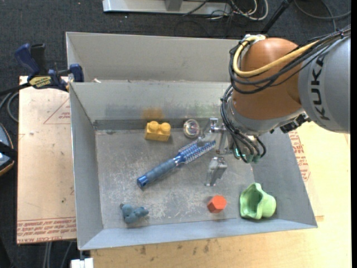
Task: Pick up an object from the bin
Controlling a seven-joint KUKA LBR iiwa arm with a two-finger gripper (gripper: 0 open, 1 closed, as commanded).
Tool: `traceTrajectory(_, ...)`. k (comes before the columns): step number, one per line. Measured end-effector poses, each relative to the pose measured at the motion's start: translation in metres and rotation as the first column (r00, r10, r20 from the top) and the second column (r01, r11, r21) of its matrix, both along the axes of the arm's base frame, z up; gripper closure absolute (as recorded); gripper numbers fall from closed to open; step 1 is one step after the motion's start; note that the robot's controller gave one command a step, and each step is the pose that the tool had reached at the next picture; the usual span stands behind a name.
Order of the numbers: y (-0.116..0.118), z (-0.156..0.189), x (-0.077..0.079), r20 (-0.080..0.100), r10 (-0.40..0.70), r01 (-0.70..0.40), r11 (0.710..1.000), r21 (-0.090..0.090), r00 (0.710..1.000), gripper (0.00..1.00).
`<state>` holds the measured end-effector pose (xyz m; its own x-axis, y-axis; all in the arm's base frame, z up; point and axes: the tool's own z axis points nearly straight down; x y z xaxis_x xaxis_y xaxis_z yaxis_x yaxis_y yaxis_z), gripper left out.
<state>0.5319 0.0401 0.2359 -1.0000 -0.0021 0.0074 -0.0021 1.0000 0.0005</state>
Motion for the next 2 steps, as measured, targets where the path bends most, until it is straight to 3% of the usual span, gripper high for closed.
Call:
traceTrajectory(1, 0.018, -0.158, 0.011, 0.013, 0.44, -0.44, 0.898, 0.0, 0.898, 0.0)
traceTrajectory(2, -0.035, -0.084, -0.032, 0.011, 0.445, -0.445, 0.896, -0.004, 0.896, 0.0)
